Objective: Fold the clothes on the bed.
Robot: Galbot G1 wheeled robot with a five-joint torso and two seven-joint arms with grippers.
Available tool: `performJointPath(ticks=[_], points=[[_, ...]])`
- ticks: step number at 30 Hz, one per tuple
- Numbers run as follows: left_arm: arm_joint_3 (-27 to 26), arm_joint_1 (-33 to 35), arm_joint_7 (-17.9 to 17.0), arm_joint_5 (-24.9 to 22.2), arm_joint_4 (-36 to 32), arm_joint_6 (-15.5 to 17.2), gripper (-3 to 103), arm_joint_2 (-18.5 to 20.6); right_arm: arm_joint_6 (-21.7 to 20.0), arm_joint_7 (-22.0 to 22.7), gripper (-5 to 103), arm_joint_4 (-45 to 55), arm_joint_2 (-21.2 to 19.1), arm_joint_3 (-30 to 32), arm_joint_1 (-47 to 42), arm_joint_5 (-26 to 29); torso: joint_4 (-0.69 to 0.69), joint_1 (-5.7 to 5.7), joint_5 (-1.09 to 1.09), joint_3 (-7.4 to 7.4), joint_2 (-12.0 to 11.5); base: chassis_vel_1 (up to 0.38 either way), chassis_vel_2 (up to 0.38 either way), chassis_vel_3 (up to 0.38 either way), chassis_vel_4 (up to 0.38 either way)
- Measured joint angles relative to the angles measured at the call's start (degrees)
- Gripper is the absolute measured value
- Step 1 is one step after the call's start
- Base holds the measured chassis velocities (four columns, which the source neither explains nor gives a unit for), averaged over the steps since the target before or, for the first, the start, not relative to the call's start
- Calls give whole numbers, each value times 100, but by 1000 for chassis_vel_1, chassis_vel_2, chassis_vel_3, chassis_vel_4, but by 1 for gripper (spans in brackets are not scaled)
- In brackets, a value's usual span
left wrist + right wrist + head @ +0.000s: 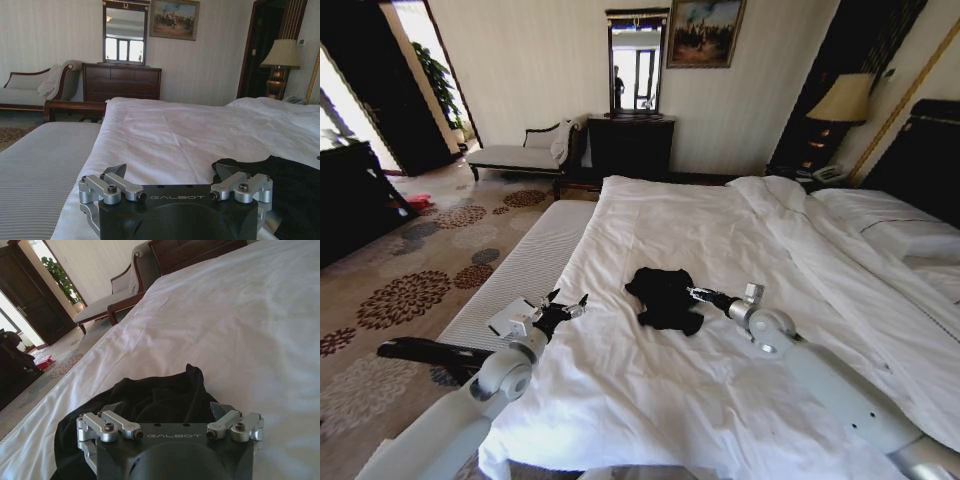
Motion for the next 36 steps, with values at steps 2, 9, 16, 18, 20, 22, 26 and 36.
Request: performJointPath(ticks=[2,9,16,18,20,22,26,36], points=[[-4,4,0,3,-11,0,100,-2,-9,2,95,-38,3,-53,86,17,0,0,0,0,0,0,0,0,0],[32,92,8,113,-84,1,100,-44,-27,-223,94,-759,-7,-1017,1108,-83,3,0,0,0,0,0,0,0,0],[-36,108,64,106,-149,-18,100,1,-35,-566,97,-1703,171,-2019,2018,-344,0,0,0,0,0,0,0,0,0],[-48,119,72,106,-156,-19,100,1,-34,-575,96,-1783,212,-2078,2093,-350,1,0,0,0,0,0,0,0,0],[-78,166,108,114,-167,-32,100,-32,-34,-583,94,-2050,380,-2245,2351,-355,5,0,0,1,0,0,0,0,0],[-80,174,123,123,-168,-41,100,-48,-34,-583,94,-2110,424,-2285,2417,-354,4,1,-1,0,0,0,0,0,0],[-74,182,190,225,-107,-104,100,-120,-42,-560,93,-2163,485,-2366,2511,-344,2,0,-1,0,0,0,0,0,0],[-45,134,238,282,-57,-149,100,-142,-64,-543,78,-2217,502,-2374,2426,-350,1,0,1,0,0,0,0,0,0]])
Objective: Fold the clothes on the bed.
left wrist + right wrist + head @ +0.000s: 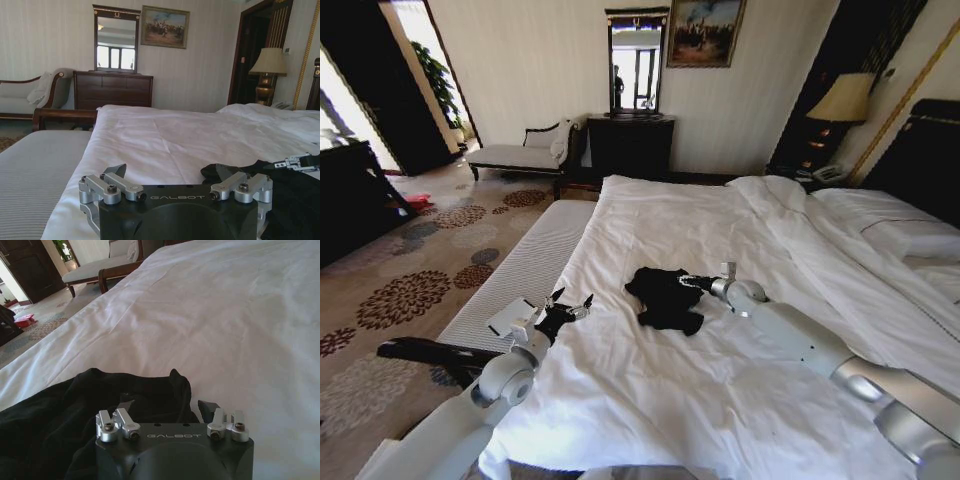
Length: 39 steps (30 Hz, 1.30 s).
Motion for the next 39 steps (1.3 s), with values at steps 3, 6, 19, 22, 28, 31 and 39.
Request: performJointPath(ticks=[3,6,19,22,28,31,39], points=[[-9,-2,2,-6,2,-3,100,15,0,11,66,-8,4,0,-10,-2,1,0,-1,0,0,0,0,0,0],[-6,-23,13,-14,34,-6,100,19,0,23,51,2,4,-18,-11,-3,1,0,0,0,0,0,0,0,0],[160,-184,10,-73,147,-5,100,-7,11,64,13,119,15,-55,7,10,1,0,-1,0,0,0,0,0,0],[162,-170,10,-73,152,-2,100,-9,14,65,1,128,15,-86,26,12,1,0,-1,0,0,0,0,0,0],[181,-193,6,-86,172,13,100,-11,23,64,1,117,14,-112,16,-11,1,0,-1,0,0,0,0,0,0],[240,-272,1,-129,190,39,100,3,32,64,1,124,-3,-114,12,-26,1,0,-1,0,0,0,0,0,0],[750,-1070,-283,-768,390,286,100,112,54,71,1,367,-184,-78,-11,-27,0,0,-1,0,0,0,0,0,0]])
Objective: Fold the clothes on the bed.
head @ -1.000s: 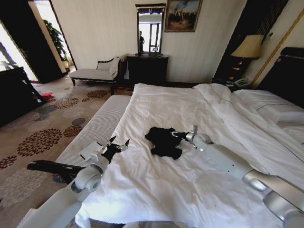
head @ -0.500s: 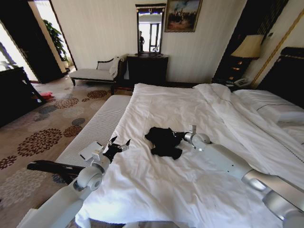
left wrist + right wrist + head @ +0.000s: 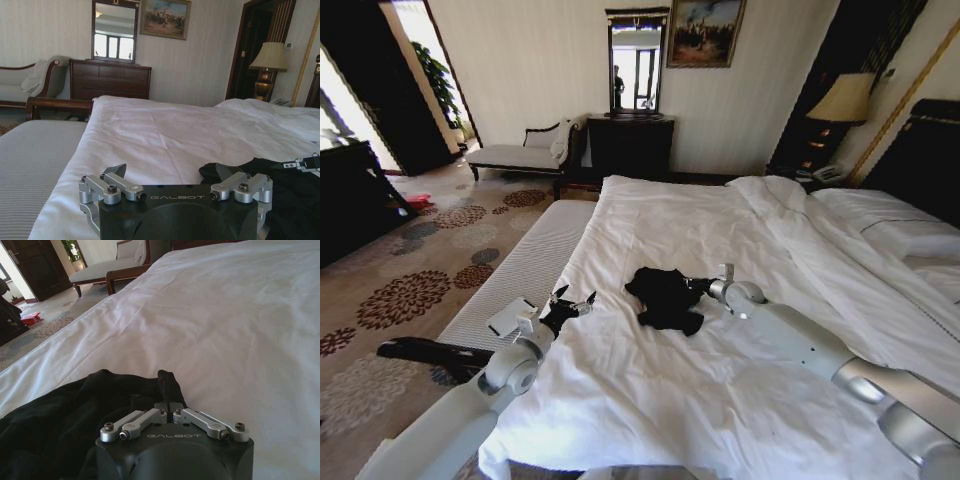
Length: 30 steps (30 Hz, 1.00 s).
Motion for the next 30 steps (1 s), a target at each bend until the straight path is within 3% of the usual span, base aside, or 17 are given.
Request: performJointPath(ticks=[7,16,24,30], points=[[776,-1305,-220,-1190,589,156,100,-293,1,35,1,271,-121,37,-56,3,1,0,2,0,0,0,0,0,0],[1680,-2251,-135,-1985,1684,255,100,-1011,1,35,1,308,-146,53,-98,2,0,1,1,1,0,0,0,0,0],[1870,-2558,-48,-2279,2332,301,100,-1466,3,33,1,345,-154,94,-173,-2,1,1,1,0,0,0,0,0,0],[1938,-2765,158,-2195,2773,299,100,-1729,3,30,1,363,-158,116,-217,-10,1,0,1,0,0,0,0,0,0]])
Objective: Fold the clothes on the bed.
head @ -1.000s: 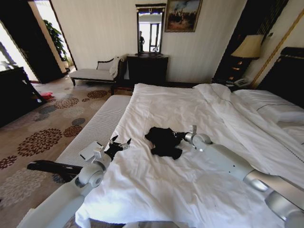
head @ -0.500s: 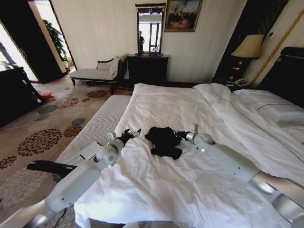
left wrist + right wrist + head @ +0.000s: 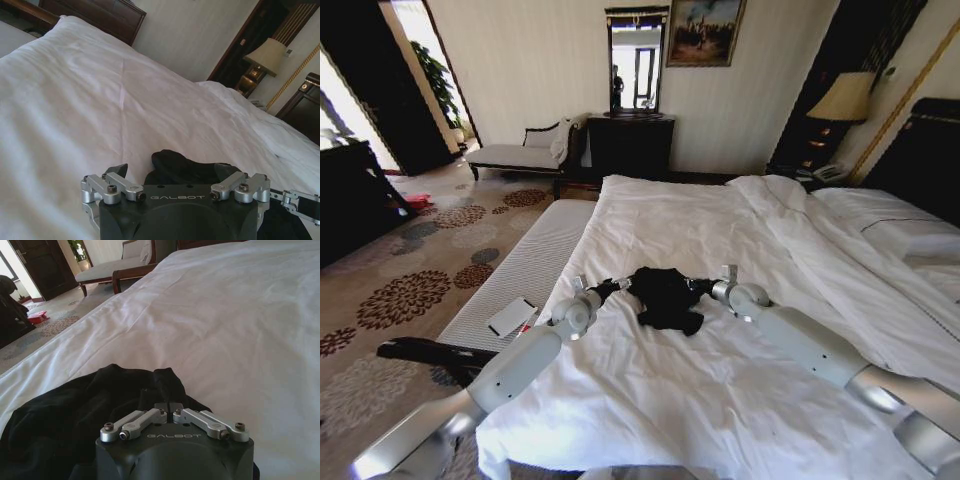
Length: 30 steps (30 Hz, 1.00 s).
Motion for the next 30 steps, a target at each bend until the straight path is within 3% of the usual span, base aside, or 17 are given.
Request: performJointPath(ticks=[16,30], points=[[37,-414,75,-257,1272,27,99,-1032,0,-10,1,64,-19,4,10,16,-2,0,-1,0,0,0,0,0,0],[77,-482,197,-302,1565,48,99,-1384,1,-13,1,117,-39,39,-38,15,-1,0,0,0,0,0,0,0,0]])
